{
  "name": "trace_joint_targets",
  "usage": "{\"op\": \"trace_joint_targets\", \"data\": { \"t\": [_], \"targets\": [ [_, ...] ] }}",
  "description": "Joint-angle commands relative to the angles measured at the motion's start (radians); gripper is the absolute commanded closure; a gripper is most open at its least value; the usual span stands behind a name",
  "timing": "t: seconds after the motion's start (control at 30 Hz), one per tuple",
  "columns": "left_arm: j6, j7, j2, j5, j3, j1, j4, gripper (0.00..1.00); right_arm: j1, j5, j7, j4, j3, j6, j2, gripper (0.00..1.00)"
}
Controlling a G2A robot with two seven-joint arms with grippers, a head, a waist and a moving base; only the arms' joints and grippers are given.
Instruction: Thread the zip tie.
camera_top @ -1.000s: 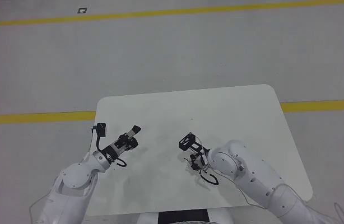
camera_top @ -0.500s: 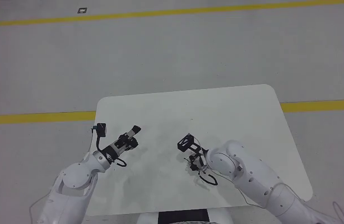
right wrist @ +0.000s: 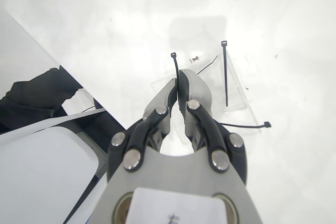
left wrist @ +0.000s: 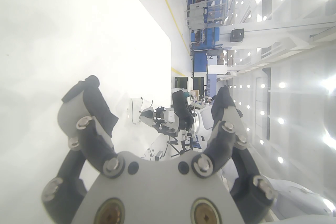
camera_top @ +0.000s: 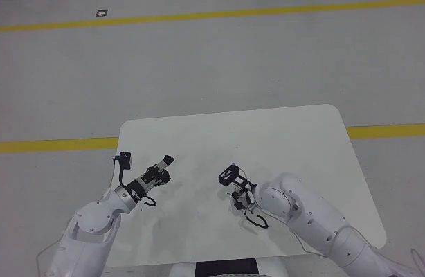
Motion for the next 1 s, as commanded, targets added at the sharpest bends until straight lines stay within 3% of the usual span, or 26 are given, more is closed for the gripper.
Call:
{"op": "trace_joint_targets", "data": {
  "t": [0.0, 0.23, 0.4, 0.77, 0.87, 0.97],
  "targets": [
    [0.0, 0.0, 0.0, 0.0, 0.0, 0.0, 0.0, 0.0, -0.011, 0.004, 0.004, -0.027, 0.017, 0.002, 0.005, 1.0],
    [0.0, 0.0, 0.0, 0.0, 0.0, 0.0, 0.0, 0.0, -0.065, 0.067, -0.031, -0.111, 0.1, -0.001, 0.022, 1.0],
    [0.0, 0.0, 0.0, 0.0, 0.0, 0.0, 0.0, 0.0, -0.099, 0.14, -0.078, -0.118, 0.156, -0.029, 0.031, 1.0],
    [0.0, 0.0, 0.0, 0.0, 0.0, 0.0, 0.0, 0.0, -0.099, 0.14, -0.078, -0.118, 0.156, -0.029, 0.031, 1.0],
    [0.0, 0.0, 0.0, 0.0, 0.0, 0.0, 0.0, 0.0, -0.102, 0.203, -0.129, -0.119, 0.159, -0.045, 0.028, 1.0],
    [0.0, 0.0, 0.0, 0.0, 0.0, 0.0, 0.0, 0.0, -0.077, 0.246, -0.122, -0.131, 0.159, -0.023, 0.024, 1.0]
  ]
}}
